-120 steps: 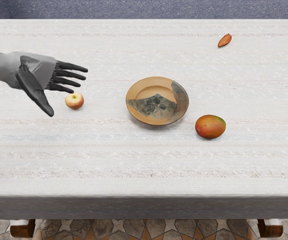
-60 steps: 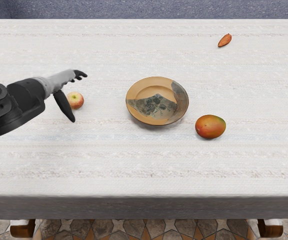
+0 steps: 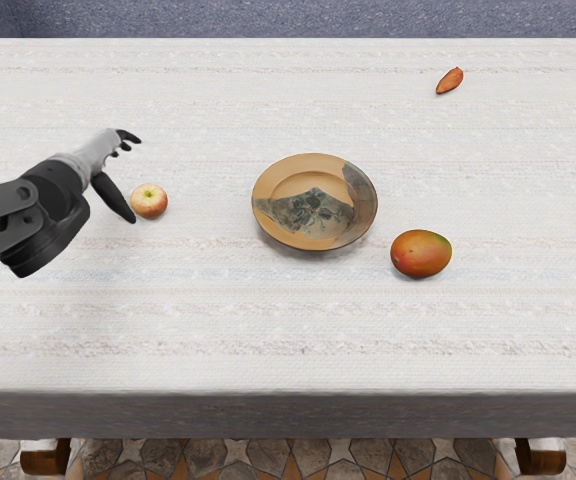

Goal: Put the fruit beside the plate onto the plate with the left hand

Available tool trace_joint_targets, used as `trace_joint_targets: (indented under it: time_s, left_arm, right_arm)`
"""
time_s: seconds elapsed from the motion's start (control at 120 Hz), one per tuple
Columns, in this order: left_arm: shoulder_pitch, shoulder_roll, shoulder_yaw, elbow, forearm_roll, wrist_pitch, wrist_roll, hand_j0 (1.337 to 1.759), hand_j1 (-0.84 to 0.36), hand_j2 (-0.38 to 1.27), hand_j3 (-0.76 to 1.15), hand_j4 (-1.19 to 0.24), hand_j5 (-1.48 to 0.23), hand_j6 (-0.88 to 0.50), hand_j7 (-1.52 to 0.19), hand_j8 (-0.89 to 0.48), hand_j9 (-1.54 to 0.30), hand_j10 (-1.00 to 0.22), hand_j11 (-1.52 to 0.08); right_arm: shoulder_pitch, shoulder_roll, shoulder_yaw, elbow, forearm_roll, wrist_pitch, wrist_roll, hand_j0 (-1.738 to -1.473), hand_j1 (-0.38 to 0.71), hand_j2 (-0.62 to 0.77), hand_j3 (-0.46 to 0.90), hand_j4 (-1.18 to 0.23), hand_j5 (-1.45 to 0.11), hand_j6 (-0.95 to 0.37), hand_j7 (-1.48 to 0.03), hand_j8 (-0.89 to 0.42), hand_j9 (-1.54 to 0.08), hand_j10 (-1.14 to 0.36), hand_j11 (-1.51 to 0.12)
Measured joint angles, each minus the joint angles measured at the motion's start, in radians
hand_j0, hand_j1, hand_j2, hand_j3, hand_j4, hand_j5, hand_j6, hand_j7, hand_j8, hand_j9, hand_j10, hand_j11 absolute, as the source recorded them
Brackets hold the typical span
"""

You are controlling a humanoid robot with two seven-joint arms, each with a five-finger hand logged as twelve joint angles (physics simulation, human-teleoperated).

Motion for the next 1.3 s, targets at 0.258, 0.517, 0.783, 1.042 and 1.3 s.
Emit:
trace_joint_targets:
  time_s: [0.258, 0.517, 0.783, 1.042, 1.3]
  left_arm:
    - [0.035, -0.027, 0.001, 0.058, 0.000, 0.006, 0.000, 1.658, 0.05, 0.05, 0.00, -0.26, -0.33, -0.26, -0.33, -0.26, -0.33, -0.26, -0.33]
    - [0.034, -0.035, 0.007, 0.062, 0.016, 0.012, 0.000, 1.658, 0.03, 0.06, 0.00, -0.27, -0.35, -0.28, -0.35, -0.28, -0.35, -0.27, -0.35]
    - [0.030, -0.073, 0.023, 0.104, 0.040, 0.013, 0.000, 1.658, 0.02, 0.06, 0.00, -0.28, -0.36, -0.28, -0.36, -0.28, -0.36, -0.28, -0.36]
    - [0.034, -0.109, 0.025, 0.174, 0.048, 0.019, 0.000, 1.658, -0.01, 0.06, 0.00, -0.30, -0.39, -0.30, -0.39, -0.30, -0.39, -0.30, -0.39]
    - [0.034, -0.148, 0.036, 0.210, 0.071, 0.028, 0.000, 1.658, -0.02, 0.07, 0.00, -0.31, -0.40, -0.31, -0.40, -0.31, -0.40, -0.31, -0.40]
  right_arm:
    - [0.001, 0.000, 0.000, 0.000, 0.000, 0.000, 0.000, -1.658, -0.35, 0.00, 0.00, 0.00, 0.00, 0.00, 0.00, 0.00, 0.00, 0.00, 0.00]
    - [0.000, 0.000, 0.000, 0.000, 0.000, 0.000, 0.000, -1.658, -0.35, 0.00, 0.00, 0.00, 0.00, 0.00, 0.00, 0.00, 0.00, 0.00, 0.00]
    - [0.001, 0.000, 0.000, 0.000, 0.000, 0.000, 0.000, -1.658, -0.35, 0.00, 0.00, 0.00, 0.00, 0.00, 0.00, 0.00, 0.00, 0.00, 0.00]
    - [0.006, 0.000, 0.000, 0.001, 0.000, 0.000, 0.000, -1.658, -0.35, 0.00, 0.00, 0.00, 0.00, 0.00, 0.00, 0.00, 0.00, 0.00, 0.00]
    - [0.006, 0.000, 0.000, 0.002, 0.000, 0.000, 0.000, -1.658, -0.35, 0.00, 0.00, 0.00, 0.00, 0.00, 0.00, 0.00, 0.00, 0.00, 0.00]
